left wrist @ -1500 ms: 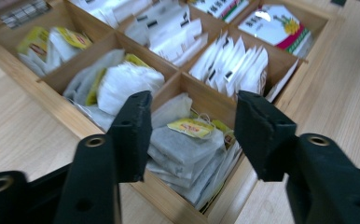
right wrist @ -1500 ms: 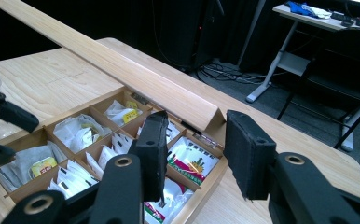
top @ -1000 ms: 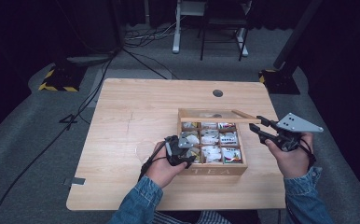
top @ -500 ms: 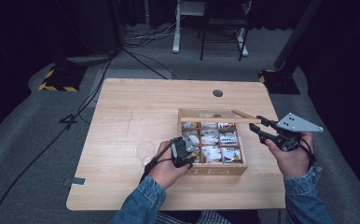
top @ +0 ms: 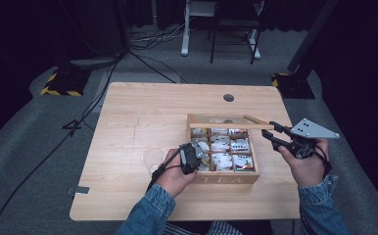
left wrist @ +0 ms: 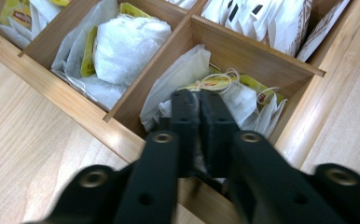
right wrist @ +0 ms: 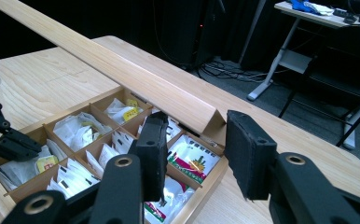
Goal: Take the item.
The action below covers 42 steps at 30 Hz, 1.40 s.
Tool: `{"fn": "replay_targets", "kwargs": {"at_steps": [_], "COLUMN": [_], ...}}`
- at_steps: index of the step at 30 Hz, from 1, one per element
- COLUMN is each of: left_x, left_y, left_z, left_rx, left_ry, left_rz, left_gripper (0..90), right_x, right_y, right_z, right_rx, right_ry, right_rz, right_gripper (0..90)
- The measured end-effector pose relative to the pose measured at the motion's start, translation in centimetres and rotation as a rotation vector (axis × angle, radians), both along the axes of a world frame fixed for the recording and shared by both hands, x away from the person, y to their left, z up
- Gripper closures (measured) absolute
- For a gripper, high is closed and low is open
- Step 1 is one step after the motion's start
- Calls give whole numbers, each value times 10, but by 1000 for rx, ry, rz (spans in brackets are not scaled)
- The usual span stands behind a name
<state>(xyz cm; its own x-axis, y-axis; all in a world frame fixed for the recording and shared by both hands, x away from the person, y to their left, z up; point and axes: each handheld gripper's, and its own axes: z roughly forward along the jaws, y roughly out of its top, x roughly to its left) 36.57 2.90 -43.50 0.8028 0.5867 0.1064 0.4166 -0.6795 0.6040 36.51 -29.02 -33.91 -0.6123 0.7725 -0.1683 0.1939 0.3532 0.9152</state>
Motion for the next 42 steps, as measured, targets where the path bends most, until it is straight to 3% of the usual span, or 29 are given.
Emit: {"fn": "replay_targets", "kwargs": {"at_steps": [7, 13, 28, 35, 42], "left_x": [0, -1, -4, -6, -9], "left_y": [4, 9, 27, 39, 48], "left_z": [2, 9, 26, 37, 46], "left_rx": [-25, -114, -217, -314, -384], "left_ry": [4, 8, -26, -42, -52], "left_rz": [5, 1, 12, 11, 10], "left_gripper": [900, 900, 900, 900, 900], "right_x": [0, 0, 0, 0, 0], "right_y": [0, 0, 0, 0, 0], "right_z": [0, 0, 0, 0, 0], "right_rx": [-1, -1, 0, -1, 0], "right_ry": [-1, -1, -1, -1, 0], "right_rz": [-1, -1, -1, -1, -1], "right_gripper": [601, 601, 601, 601, 601]}}
